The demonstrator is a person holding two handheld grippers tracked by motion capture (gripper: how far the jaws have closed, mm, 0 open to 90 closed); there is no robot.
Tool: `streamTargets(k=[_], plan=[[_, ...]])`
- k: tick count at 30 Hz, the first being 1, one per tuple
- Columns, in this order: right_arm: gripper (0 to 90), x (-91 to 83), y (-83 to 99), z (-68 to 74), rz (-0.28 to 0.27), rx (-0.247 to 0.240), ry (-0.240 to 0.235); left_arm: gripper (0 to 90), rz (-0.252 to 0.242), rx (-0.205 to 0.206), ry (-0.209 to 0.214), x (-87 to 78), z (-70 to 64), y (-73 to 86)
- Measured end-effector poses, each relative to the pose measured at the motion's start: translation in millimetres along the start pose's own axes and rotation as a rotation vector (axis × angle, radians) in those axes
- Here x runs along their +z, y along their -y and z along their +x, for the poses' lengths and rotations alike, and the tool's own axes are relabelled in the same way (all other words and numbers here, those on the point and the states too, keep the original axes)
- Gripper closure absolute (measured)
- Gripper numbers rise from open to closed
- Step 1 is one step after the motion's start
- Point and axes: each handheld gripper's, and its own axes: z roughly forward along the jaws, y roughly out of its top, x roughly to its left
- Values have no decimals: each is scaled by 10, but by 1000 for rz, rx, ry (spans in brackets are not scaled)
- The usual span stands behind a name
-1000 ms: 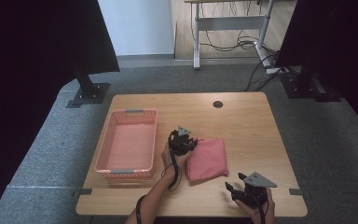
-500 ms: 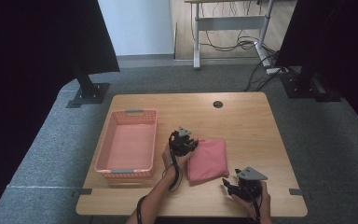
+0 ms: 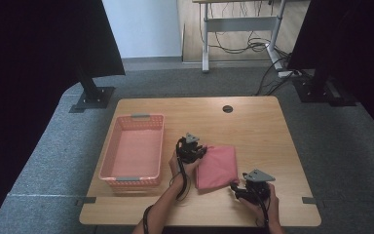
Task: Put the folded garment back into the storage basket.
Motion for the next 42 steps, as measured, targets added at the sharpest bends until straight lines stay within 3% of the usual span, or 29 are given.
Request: streamTargets(k=[7, 14, 17, 20, 21, 22, 28, 42], plan=[[344, 66, -39, -5, 31, 15, 15, 776, 1, -1, 2, 7, 0, 8], [425, 84, -43, -7, 56, 32, 37, 775, 0, 3, 8, -9, -15, 10], [482, 92, -43, 13, 67, 18, 39, 775, 6, 2, 12, -10, -5, 12], [615, 93, -46, 28, 60, 11, 24, 776, 7, -4, 13, 0, 3, 21], [615, 93, -46, 28, 60, 11, 24, 776, 7, -4, 13, 0, 3, 21], [682, 92, -46, 40, 57, 12, 24, 776, 6, -6, 12, 2, 1, 22], [808, 76, -41, 43, 44, 34, 34, 776, 2, -10, 10, -1, -9, 20], [845, 43, -32, 94, -4, 20, 45, 777, -14, -30, 9, -55, -22, 0]])
